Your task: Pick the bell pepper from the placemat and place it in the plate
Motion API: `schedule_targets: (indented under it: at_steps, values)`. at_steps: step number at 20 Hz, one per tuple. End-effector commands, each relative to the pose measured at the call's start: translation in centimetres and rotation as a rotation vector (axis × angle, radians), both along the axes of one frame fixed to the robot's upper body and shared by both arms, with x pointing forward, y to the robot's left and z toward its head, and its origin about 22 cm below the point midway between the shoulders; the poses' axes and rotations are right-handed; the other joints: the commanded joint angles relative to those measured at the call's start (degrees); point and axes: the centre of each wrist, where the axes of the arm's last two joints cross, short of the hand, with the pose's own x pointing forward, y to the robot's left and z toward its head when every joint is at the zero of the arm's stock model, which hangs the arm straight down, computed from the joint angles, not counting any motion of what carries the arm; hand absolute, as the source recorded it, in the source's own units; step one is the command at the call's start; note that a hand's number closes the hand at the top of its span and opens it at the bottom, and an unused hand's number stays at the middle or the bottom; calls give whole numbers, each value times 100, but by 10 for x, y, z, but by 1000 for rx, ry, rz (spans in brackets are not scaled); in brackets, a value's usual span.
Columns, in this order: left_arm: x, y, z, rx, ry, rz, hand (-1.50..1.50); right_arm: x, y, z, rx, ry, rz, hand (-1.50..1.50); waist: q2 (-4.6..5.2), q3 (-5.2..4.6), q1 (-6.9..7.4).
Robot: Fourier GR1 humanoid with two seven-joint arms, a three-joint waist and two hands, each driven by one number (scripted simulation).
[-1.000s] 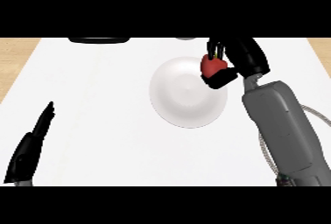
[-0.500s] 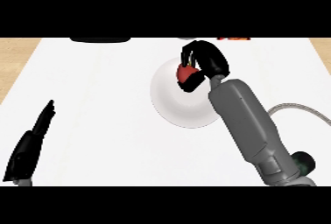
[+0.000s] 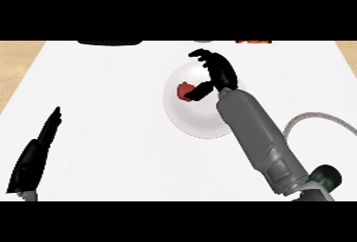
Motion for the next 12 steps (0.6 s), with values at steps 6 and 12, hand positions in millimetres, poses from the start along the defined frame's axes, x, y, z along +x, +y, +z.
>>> schedule_targets:
  at_steps: [6, 12]
  values:
    - [-14, 5, 8, -1, 16, 13, 0, 11, -38, 12, 317, -180, -214, -150, -24, 6, -34]
    - [-10, 2, 6, -14, 5, 26, 0, 14, -111, 18, 497, -195, -295, -150, -37, 5, -140]
